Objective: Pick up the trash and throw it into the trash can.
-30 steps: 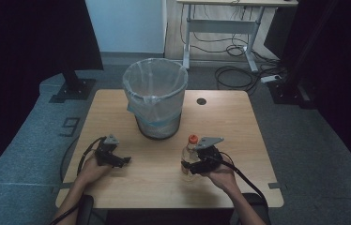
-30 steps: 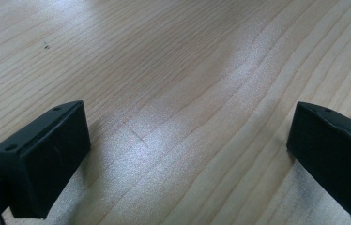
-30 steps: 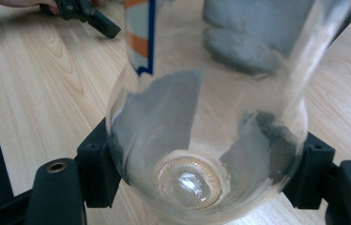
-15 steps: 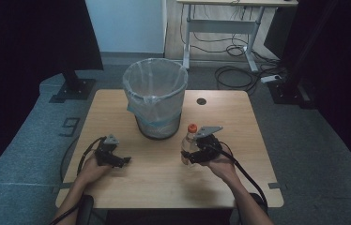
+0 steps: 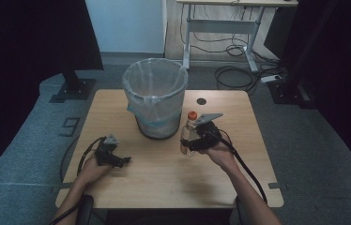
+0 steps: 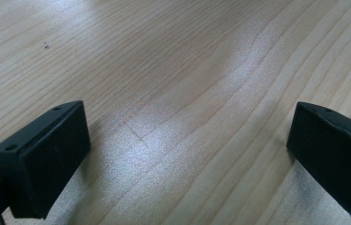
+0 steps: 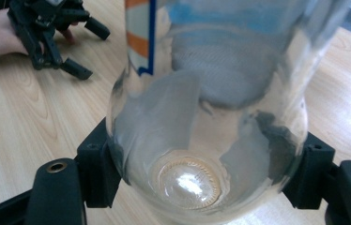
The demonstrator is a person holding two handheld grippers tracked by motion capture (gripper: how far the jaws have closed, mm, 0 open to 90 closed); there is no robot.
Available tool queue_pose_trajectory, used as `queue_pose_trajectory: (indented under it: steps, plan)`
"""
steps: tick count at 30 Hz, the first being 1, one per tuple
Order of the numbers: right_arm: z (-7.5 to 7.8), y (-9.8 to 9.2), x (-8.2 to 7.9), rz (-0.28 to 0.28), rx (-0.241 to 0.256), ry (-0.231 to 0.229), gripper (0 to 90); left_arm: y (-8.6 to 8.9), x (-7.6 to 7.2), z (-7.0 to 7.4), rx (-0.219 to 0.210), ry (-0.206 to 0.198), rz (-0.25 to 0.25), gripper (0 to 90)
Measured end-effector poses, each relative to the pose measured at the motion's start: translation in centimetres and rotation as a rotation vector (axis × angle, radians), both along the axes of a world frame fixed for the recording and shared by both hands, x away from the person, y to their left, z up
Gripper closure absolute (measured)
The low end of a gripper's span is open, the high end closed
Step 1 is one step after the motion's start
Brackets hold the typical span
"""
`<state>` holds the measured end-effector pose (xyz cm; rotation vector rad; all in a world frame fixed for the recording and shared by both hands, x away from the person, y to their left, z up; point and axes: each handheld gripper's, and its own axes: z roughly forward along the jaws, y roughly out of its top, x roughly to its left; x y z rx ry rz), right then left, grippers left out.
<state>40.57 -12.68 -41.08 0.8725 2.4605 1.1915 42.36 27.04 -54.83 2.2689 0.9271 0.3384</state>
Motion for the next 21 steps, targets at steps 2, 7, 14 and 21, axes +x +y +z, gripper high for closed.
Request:
queue_pose_trajectory:
  steps: [2,7,14,21]
  plan:
    - [0.4,0.1,0.3,-0.003,-0.002,-0.005,27.4,0.0,0.0,0.0,0.000,0.000,0.000,0.0]
    - [1.4,0.4,1.1,-0.008,-0.006,-0.006,27.4,0.0,0.0,0.0,0.001,-0.001,0.000,0.0]
    - [2.5,0.5,2.0,-0.016,0.004,-0.008,27.4,0.0,0.0,0.0,0.001,-0.001,0.000,0.0]
    - [4.0,0.6,3.2,-0.036,0.012,-0.009,27.4,0.0,0.0,0.0,0.003,0.000,0.000,0.0]
